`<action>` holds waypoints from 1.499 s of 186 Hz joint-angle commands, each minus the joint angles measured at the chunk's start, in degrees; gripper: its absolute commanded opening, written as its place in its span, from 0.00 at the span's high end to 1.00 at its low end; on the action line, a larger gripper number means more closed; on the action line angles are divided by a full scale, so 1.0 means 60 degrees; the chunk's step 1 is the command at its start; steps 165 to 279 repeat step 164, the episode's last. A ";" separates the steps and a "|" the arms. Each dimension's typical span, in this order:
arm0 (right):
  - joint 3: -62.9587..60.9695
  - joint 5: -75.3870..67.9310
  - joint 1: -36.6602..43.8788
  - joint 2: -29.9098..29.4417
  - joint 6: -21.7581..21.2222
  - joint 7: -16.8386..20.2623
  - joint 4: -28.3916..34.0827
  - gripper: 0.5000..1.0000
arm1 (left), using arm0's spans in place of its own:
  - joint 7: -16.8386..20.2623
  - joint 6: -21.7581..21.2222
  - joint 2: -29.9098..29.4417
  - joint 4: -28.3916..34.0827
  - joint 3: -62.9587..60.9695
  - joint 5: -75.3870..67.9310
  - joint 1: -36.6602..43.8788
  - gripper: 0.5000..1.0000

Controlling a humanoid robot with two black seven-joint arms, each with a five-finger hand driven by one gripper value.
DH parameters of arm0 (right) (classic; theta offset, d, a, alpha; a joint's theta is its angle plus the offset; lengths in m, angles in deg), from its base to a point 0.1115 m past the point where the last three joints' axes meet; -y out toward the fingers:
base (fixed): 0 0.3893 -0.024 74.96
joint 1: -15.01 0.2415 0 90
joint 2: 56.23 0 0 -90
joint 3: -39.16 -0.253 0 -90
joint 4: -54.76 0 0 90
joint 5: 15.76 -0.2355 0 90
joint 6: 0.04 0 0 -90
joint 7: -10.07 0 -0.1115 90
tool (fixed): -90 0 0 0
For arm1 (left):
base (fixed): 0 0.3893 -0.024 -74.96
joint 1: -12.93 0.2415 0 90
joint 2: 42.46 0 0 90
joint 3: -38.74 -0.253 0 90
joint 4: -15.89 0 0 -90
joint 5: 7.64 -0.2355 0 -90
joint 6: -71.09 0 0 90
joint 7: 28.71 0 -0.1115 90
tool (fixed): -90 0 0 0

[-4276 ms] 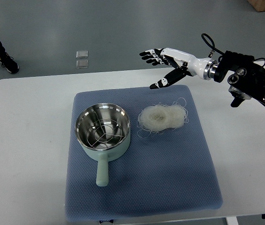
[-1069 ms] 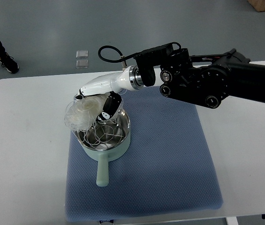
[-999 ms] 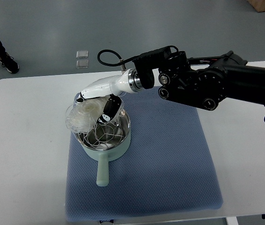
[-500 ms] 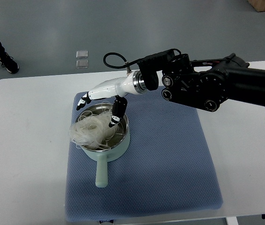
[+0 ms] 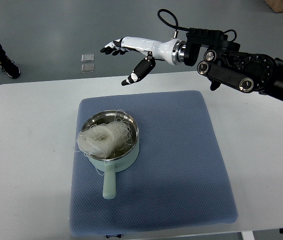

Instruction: Put vermicelli into pot with right hand

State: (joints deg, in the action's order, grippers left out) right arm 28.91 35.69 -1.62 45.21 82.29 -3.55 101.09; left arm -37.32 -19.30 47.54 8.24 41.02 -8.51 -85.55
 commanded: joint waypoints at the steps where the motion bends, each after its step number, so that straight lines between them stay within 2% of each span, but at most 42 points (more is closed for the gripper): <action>1: -0.1015 -0.1088 -0.1006 0.0231 0.0998 0.0380 -0.0192 0.25 | -0.0001 -0.0008 0.0000 -0.0014 0.0002 -0.0001 0.0007 0.00; 19: -0.1967 -0.1777 -0.1914 0.0290 0.1804 0.0542 -0.0207 0.25 | -0.0001 0.0006 0.0000 -0.0014 0.0017 -0.0001 0.0007 0.00; 65: -0.4692 -0.2773 -0.4039 0.0026 0.3123 0.0527 -0.0192 0.23 | -0.0001 0.0006 0.0000 -0.0014 0.0017 -0.0001 0.0021 0.00; 71: -0.4927 -0.2832 -0.4200 -0.0047 0.3167 0.0527 -0.0192 0.20 | -0.0001 0.0006 0.0000 -0.0014 0.0032 -0.0001 0.0021 0.00; 105: -0.5762 -0.2935 -0.4742 -0.0442 0.3168 0.0395 -0.0192 0.15 | -0.0001 0.0006 0.0000 -0.0043 0.0032 -0.0001 0.0021 0.00; 279: -0.5762 -0.2935 -0.4743 -0.0501 0.3138 0.0410 -0.0119 0.15 | -0.0001 0.0006 0.0000 -0.0102 0.0046 -0.0001 0.0021 0.00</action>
